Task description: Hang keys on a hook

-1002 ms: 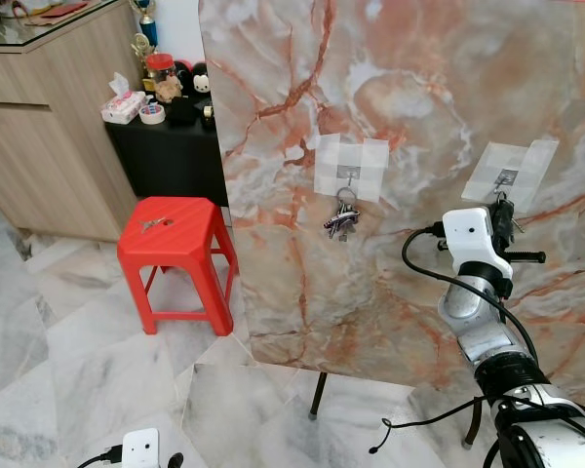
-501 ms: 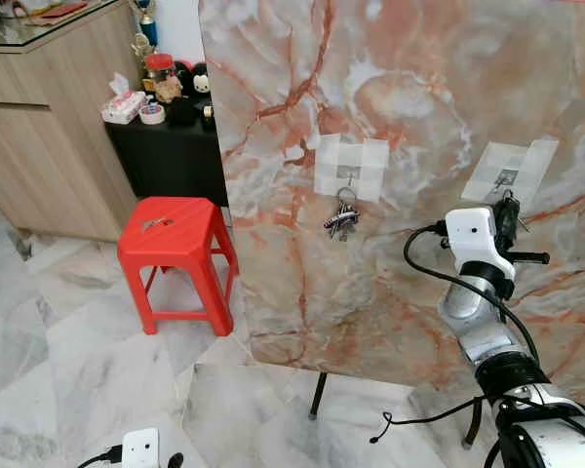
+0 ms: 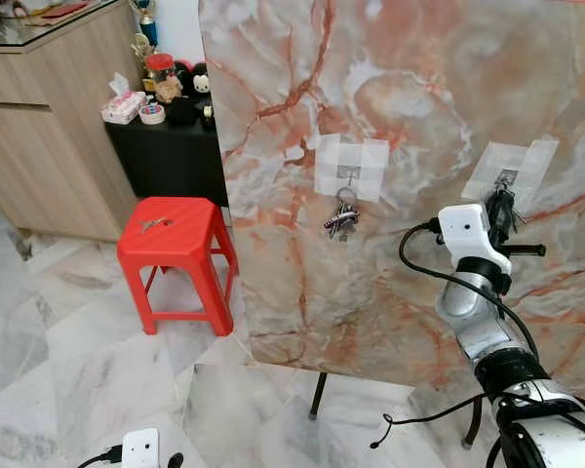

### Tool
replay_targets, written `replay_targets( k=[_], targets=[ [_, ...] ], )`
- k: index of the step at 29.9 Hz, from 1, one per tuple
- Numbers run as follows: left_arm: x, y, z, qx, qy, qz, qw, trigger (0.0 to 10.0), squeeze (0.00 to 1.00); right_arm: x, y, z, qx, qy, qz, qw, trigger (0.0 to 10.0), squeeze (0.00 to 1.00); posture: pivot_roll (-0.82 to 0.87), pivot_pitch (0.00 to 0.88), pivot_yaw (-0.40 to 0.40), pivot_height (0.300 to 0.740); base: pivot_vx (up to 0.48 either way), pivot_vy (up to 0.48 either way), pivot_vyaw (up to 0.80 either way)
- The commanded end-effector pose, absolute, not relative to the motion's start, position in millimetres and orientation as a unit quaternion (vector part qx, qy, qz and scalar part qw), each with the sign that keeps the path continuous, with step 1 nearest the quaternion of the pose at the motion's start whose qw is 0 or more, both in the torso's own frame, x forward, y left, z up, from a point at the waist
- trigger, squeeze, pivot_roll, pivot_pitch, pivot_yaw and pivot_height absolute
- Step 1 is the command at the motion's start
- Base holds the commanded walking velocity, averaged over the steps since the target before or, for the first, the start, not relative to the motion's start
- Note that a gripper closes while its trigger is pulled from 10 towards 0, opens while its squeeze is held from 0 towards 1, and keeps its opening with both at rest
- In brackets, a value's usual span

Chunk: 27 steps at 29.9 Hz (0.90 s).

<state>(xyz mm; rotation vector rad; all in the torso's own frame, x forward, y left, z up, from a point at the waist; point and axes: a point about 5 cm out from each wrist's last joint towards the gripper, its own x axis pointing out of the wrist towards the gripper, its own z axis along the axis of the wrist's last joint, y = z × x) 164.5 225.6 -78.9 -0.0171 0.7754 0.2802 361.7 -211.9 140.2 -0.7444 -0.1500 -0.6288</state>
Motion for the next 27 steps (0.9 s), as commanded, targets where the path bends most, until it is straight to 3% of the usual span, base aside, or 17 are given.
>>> replay_targets(
  k=[1,27],
  targets=[
    [159.2,226.3,-81.8,-0.013,0.39,0.139,0.91,10.0,0.0,367.0,-210.4,149.3,-0.363,-0.082,-0.296,0.88,10.0,0.0,0.03,0.034,0.0,0.74,0.0,0.0,0.0],
    [159.0,225.7,-82.1,-0.014,0.391,0.139,0.91,10.0,0.0,366.9,-206.1,136.3,-0.395,-0.044,-0.266,0.878,10.0,0.0,0.03,0.034,-0.002,0.74,0.0,0.0,0.0]
  ],
)
